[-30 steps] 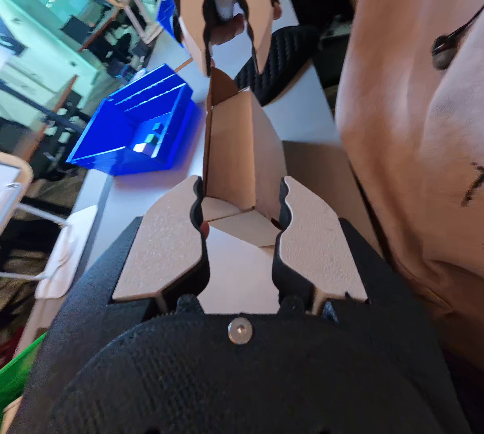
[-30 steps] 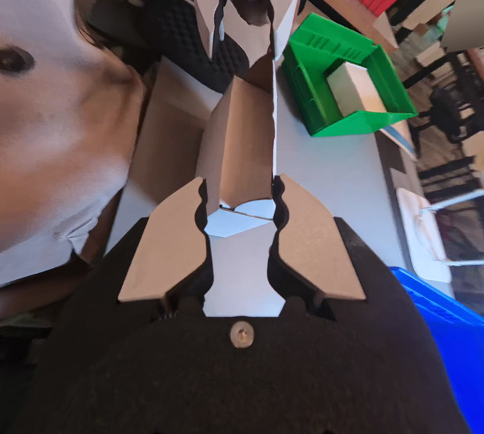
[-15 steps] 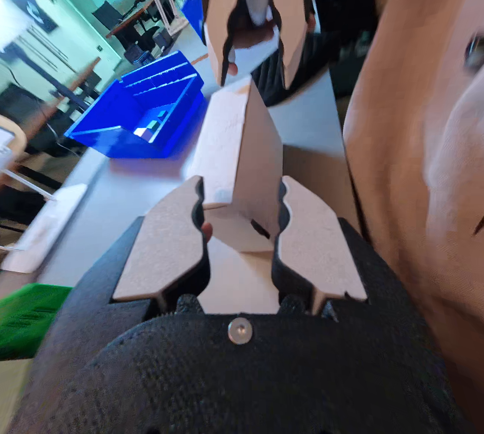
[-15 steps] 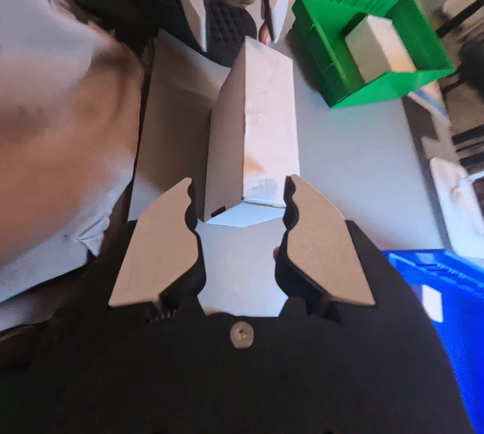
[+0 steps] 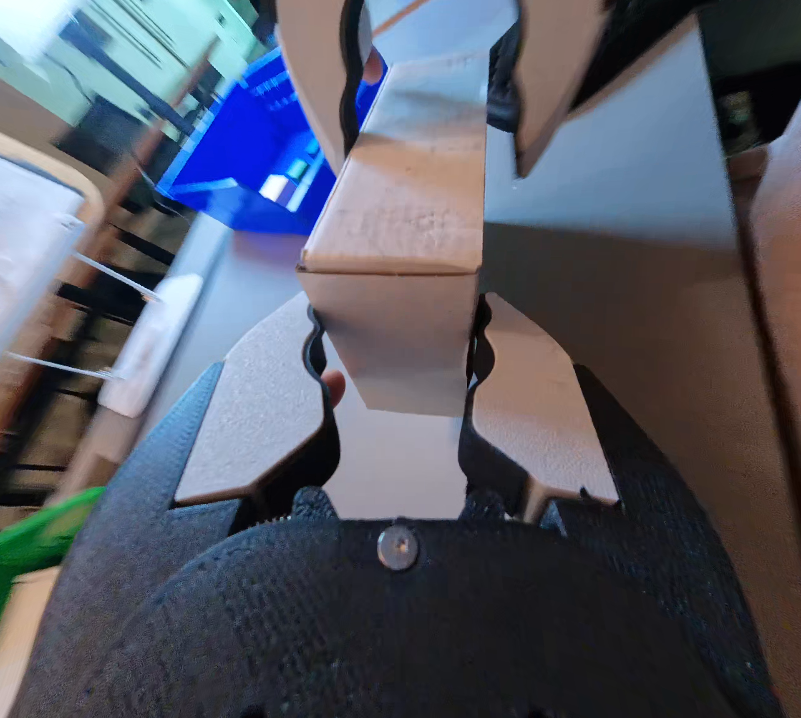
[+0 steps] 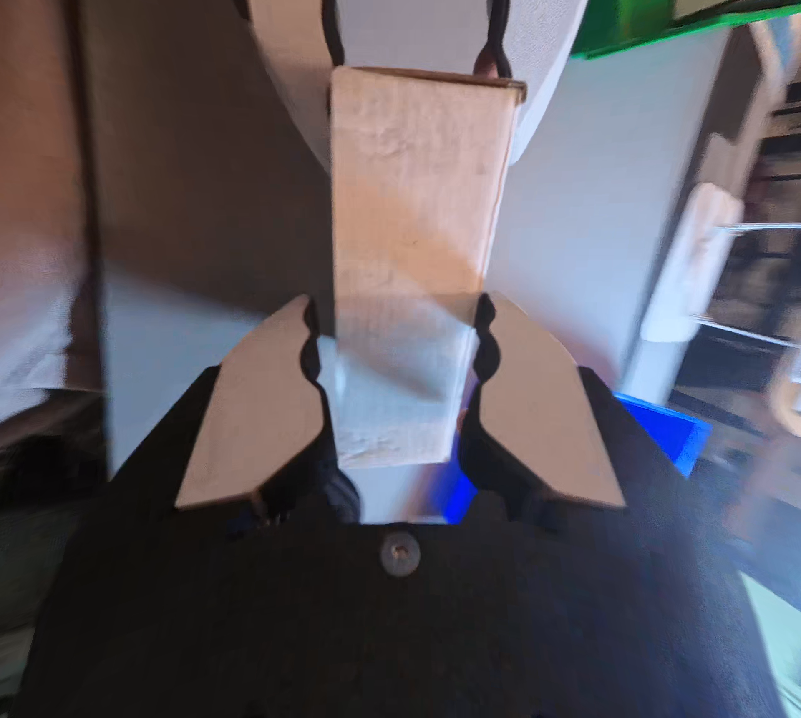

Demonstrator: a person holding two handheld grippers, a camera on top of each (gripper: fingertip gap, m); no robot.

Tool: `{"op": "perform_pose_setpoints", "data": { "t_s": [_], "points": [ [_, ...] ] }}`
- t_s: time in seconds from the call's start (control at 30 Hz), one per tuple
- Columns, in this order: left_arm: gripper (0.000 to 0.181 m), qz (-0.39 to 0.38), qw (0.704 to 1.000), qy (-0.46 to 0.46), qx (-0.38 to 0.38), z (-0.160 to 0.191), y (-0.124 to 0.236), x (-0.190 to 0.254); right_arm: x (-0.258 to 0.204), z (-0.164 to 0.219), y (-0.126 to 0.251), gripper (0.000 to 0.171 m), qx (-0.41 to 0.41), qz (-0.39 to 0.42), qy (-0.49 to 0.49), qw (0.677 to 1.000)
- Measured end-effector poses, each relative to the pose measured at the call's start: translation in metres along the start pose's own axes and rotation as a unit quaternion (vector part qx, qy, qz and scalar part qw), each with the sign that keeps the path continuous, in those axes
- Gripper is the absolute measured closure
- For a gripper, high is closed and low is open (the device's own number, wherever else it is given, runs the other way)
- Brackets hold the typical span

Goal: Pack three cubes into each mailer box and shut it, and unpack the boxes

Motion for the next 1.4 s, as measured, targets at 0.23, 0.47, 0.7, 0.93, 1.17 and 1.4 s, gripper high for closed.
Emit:
{"op": "perform_pose_setpoints", "data": {
  "t_s": [0.23, 0.47, 0.7, 0.93, 1.17, 1.4],
  "points": [
    [0.11, -0.11, 0.993, 0.008, 0.052, -0.012, 0.011, -0.049, 0.057, 0.018, 0.029, 0.109, -0.021, 0.182, 0.038, 0.982],
    [0.114, -0.14, 0.98, 0.121, 0.067, 0.011, 0.021, -0.075, 0.187, 0.132, 0.067, 0.109, -0.171, 0.368, 0.005, 0.914],
    [0.117, -0.155, 0.974, 0.156, 0.05, 0.035, 0.018, -0.082, 0.247, 0.27, -0.033, 0.109, -0.296, 0.315, -0.038, 0.901],
    [0.122, -0.169, 0.963, 0.205, 0.042, 0.059, 0.024, -0.093, 0.233, 0.31, -0.111, 0.103, -0.292, 0.193, -0.107, 0.931],
    [0.122, -0.158, 0.967, 0.197, 0.03, 0.063, 0.017, -0.089, 0.211, 0.299, -0.122, 0.093, -0.205, 0.021, -0.179, 0.962],
    [0.124, -0.153, 0.967, 0.202, 0.023, 0.066, 0.014, -0.087, 0.238, 0.315, -0.132, 0.117, -0.216, 0.089, -0.171, 0.957]
  ]
}}
Point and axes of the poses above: each gripper's, where its closed fingertips meet, y back along the fingers, z out of its underside, x = y × z across the jaws, the point moved 1 cm from there along y, back along the fingers, and after that the axes turned 2 degrees about z, right-handed, at the moved point
